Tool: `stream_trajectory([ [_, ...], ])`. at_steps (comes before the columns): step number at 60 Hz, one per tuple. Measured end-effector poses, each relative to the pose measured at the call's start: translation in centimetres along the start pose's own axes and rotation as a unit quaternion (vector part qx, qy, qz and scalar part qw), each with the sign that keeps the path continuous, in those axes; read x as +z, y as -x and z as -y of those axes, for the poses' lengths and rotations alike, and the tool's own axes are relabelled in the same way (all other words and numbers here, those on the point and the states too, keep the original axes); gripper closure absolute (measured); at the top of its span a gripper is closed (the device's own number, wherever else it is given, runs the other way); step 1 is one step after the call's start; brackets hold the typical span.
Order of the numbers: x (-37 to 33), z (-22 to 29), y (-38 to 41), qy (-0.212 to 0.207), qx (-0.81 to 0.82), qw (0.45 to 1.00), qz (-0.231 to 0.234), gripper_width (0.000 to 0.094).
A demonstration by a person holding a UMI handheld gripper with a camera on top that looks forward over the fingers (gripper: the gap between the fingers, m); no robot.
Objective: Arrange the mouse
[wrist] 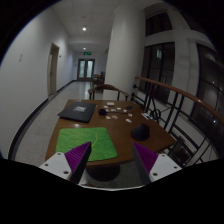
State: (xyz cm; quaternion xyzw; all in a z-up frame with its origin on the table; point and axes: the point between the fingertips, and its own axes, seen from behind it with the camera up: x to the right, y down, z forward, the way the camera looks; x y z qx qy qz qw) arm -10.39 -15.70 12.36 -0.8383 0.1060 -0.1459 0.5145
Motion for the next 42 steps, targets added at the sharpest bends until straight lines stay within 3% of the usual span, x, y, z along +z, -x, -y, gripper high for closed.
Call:
stream_trajectory([
  [12, 4.2, -0.2, -3.3, 0.009, 0.009, 1.0, -0.02, 0.0099],
  [27, 15.2, -1.9, -11.2, 0.05, 0.019, 0.996, -0.078, 0.0105],
  [42, 23.5, -2.2, -13.5, 0.065, 0.068, 0.994, -0.057, 0.0103],
])
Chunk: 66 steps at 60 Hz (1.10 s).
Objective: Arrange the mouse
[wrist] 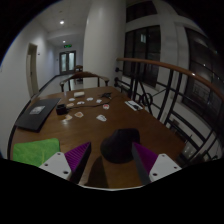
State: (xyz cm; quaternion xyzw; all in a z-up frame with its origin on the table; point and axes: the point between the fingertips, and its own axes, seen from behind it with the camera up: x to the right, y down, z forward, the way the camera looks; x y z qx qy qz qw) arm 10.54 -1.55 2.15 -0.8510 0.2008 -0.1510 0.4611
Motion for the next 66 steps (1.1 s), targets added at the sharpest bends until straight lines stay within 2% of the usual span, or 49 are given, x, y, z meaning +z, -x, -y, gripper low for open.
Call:
stream_trajectory([
  [16, 4.1, 2.0, -0.3, 0.01, -0.011, 1.0, -0.006, 0.0091],
  [30, 7.2, 3.9, 3.1, 0.005, -0.04, 0.999, 0.032, 0.0116],
  [32, 7.5, 4.0, 3.2, 0.007, -0.05, 0.998, 0.028, 0.0163],
  [39, 8.0, 4.3, 2.9, 0.01, -0.077, 0.997, 0.022, 0.0583],
  [44, 8.1, 4.5, 3.2, 0.007, -0.052, 0.998, 0.044, 0.0635],
  [49, 8.3, 4.9, 2.9, -0.013, -0.054, 0.997, 0.047, 0.0741],
  [52, 8.2, 5.0, 2.7, -0.012, -0.059, 0.997, 0.041, 0.0758],
  [58, 7.1, 5.5, 1.8, -0.006, -0.094, 0.996, 0.0, 0.0776],
  [66, 0.9, 9.2, 5.3, -0.054, -0.065, 0.996, 0.026, 0.0777],
])
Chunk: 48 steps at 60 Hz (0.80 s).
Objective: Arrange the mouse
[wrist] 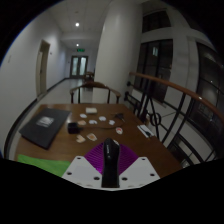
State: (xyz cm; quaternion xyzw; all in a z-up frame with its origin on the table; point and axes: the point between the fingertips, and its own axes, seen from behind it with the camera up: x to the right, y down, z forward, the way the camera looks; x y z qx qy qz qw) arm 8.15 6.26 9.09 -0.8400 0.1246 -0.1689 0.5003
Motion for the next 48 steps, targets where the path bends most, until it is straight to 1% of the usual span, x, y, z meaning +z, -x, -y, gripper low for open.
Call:
stream_trajectory([
  [6, -5.8, 2.0, 4.4, -0.028, -0.004, 0.999, 0.016, 0.0778],
  [10, -8.7, 1.9, 8.8, -0.032, -0.011, 0.998, 0.047, 0.0778],
  [17, -12.0, -1.3, 17.7, -0.018, -0.033, 0.992, 0.122, 0.0778],
  [22, -12.5, -4.6, 21.7, 0.013, -0.061, 0.985, 0.163, 0.0778],
  [27, -12.2, -7.5, 23.8, 0.035, -0.082, 0.981, 0.172, 0.0778],
  [30, -10.9, -9.4, 24.0, 0.051, -0.092, 0.981, 0.164, 0.0775],
  [32, -10.5, -8.8, 24.0, 0.031, -0.093, 0.983, 0.157, 0.0778],
  [35, -10.1, -8.7, 24.1, 0.021, -0.088, 0.984, 0.154, 0.0779],
  [42, -10.4, -8.7, 24.1, 0.02, -0.1, 0.983, 0.153, 0.0778],
  [43, -10.4, -8.8, 24.1, 0.021, -0.103, 0.983, 0.153, 0.0771],
  [46, -10.3, -8.9, 23.9, 0.03, -0.104, 0.983, 0.151, 0.0639],
  [48, -10.5, -9.1, 24.0, 0.042, -0.094, 0.983, 0.154, 0.0475],
])
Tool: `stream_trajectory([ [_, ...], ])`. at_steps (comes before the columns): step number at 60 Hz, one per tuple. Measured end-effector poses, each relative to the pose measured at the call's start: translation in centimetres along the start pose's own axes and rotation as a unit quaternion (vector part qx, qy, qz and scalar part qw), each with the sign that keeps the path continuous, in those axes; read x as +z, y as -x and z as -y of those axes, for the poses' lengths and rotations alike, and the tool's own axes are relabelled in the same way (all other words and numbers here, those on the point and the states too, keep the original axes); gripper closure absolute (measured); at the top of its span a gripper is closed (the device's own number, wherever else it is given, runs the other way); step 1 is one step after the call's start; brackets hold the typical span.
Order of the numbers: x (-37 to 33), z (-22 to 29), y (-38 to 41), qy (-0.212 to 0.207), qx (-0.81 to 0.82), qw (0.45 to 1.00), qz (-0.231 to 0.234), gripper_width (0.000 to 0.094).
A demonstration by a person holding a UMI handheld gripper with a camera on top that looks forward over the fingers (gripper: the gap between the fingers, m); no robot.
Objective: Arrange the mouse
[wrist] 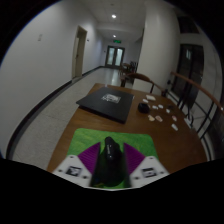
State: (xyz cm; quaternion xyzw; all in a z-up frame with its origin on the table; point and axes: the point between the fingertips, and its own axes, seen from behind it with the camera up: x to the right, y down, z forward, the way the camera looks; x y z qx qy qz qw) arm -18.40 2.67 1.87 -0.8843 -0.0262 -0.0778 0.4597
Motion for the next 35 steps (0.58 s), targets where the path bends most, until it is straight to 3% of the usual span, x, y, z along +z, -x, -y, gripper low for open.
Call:
stream_trajectory([
  [5, -1.3, -0.1, 1.3, 0.005, 0.045, 0.999, 0.019, 0.0063],
  [7, -2.2, 0.4, 1.4, -0.005, 0.044, 0.999, 0.019, 0.01],
  [22, -13.7, 0.5, 2.1, -0.045, 0.038, 0.998, -0.013, 0.0083],
  [35, -19.5, -2.1, 5.0, -0.047, 0.035, 0.998, -0.003, 0.0086],
])
